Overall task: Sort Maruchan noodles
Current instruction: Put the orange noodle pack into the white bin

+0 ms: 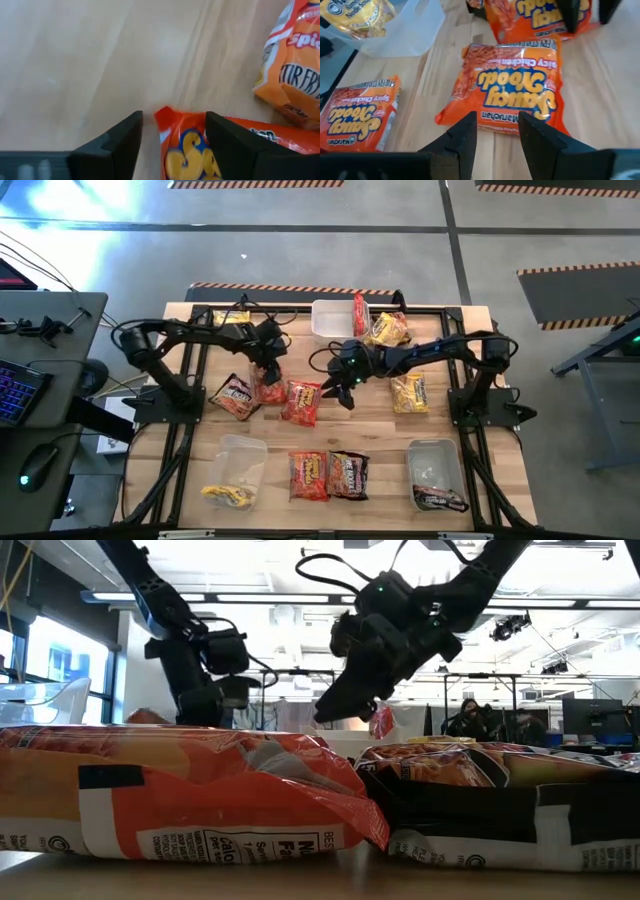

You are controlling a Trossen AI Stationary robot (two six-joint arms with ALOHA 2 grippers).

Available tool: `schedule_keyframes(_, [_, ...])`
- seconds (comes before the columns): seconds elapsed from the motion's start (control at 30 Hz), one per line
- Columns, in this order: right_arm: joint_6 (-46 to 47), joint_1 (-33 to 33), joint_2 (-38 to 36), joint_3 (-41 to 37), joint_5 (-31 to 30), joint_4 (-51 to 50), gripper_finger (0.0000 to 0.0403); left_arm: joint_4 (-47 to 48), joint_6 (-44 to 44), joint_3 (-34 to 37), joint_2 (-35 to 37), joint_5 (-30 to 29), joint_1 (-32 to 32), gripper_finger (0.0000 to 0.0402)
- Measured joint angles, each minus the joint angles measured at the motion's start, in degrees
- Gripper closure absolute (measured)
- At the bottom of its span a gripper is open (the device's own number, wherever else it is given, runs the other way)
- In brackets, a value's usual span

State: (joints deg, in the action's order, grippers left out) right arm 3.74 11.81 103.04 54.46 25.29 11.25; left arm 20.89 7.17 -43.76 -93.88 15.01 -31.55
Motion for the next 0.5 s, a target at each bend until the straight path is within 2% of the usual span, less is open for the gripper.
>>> schedule_keyframes(0.17, [-0.1, -0.2, 0.0, 0.0, 0.0, 0.2, 0.0269, 0.2, 2.3, 0.1, -0.4, -0.5, 0.0, 0.0257])
schedule_keyframes(0.4, [-0.1, -0.2, 0.0, 0.0, -0.1, 0.5, 0.0269, 1.0, 4.9, 0.4, 0.7, 0.2, -0.3, 0.0385])
schedule_keyframes(0.5, [-0.1, -0.2, 0.0, 0.0, -0.9, 0.7, 0.0269, 1.1, 4.9, 0.5, 1.7, 0.1, -0.3, 0.0393])
